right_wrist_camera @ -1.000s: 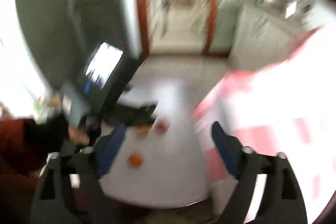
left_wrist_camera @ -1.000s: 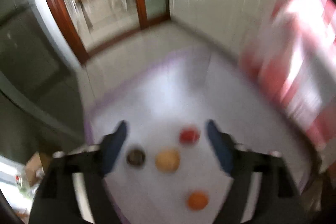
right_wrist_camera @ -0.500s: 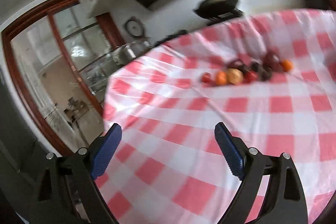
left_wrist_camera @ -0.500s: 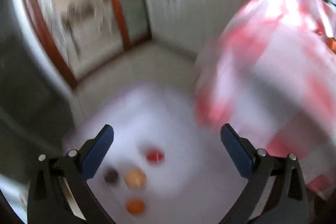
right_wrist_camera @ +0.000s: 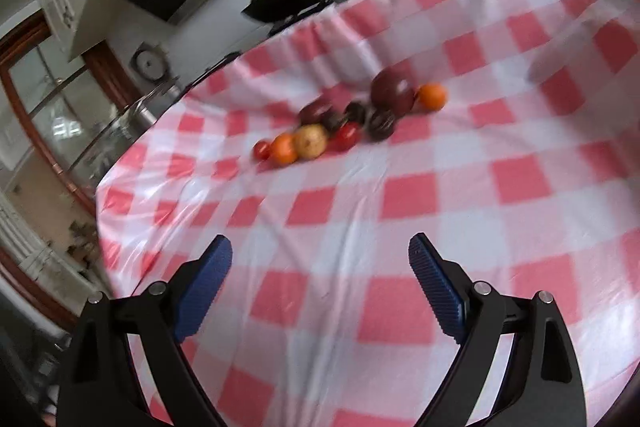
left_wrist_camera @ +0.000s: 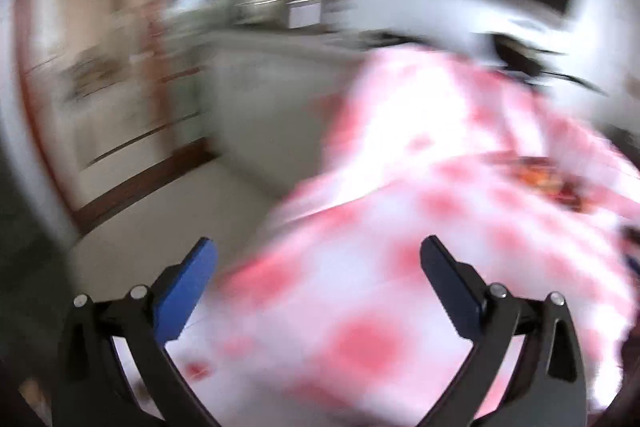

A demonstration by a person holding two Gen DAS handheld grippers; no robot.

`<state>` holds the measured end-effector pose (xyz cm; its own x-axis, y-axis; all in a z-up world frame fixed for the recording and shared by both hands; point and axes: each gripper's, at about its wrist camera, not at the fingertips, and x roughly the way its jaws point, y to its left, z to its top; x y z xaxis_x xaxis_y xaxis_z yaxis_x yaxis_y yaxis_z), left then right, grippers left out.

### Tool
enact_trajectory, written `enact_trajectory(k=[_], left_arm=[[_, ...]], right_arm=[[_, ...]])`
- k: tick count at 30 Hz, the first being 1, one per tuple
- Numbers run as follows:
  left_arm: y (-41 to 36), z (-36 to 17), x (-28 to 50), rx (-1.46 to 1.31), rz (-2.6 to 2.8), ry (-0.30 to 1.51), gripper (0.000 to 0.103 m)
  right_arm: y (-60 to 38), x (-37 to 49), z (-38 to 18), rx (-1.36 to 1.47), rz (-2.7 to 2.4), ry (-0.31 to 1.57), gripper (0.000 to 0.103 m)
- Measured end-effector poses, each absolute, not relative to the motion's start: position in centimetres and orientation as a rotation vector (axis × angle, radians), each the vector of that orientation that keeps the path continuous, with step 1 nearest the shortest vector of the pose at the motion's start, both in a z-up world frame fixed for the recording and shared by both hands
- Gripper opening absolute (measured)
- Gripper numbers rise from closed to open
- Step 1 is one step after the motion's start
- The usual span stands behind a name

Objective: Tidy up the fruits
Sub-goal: 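Return both tools to the fruit row on the tablecloth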

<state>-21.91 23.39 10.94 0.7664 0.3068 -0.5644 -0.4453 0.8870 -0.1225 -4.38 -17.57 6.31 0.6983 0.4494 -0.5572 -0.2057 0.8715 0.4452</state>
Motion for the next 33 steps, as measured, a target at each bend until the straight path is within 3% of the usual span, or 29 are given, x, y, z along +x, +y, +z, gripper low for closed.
enact_trajectory(k=[5, 10, 16, 21, 27, 30, 32, 33], left_arm=[[14.0, 9.5, -5.5, -0.26, 0.081, 0.77, 0.102], [7.0, 6.9, 5.6, -0.233, 0.073, 0.793, 0.102], [2.2, 4.3, 10.2, -0.19, 0.066, 0.729, 0.102], [2.6, 4.1, 9.9, -0.213, 0.051, 0.681, 0.102], [4.1, 3.8, 8.9, -0.27, 0.028, 0.668, 0.102], [4.5, 3.6, 9.3, -0.294, 0.028, 0.69, 0.102], [5.0, 3.4, 9.6, -0.324, 0.025, 0.708, 0.102], [5.4, 3.2, 9.8, -0.35, 0.022, 0.72, 0.102]], right_arm=[[-19.6, -1.1, 5.7, 0.249, 0.147, 0.698, 0.087], [-22.4, 0.9, 2.0, 0.301, 0.081, 0.755, 0.087], [-23.1, 2.2, 1.0, 0.353, 0.099, 0.828, 0.087], [-23.6, 3.7, 0.5, 0.376, 0.036, 0.849, 0.087], [-21.7, 9.3, 1.5, 0.152, -0.051, 0.793, 0.087], [-20.6, 12.5, 1.1, 0.076, -0.038, 0.826, 0.076], [-20.0, 15.1, 0.5, 0.061, 0.008, 0.871, 0.06], [-19.9, 15.9, 0.3, 0.06, 0.019, 0.888, 0.057]])
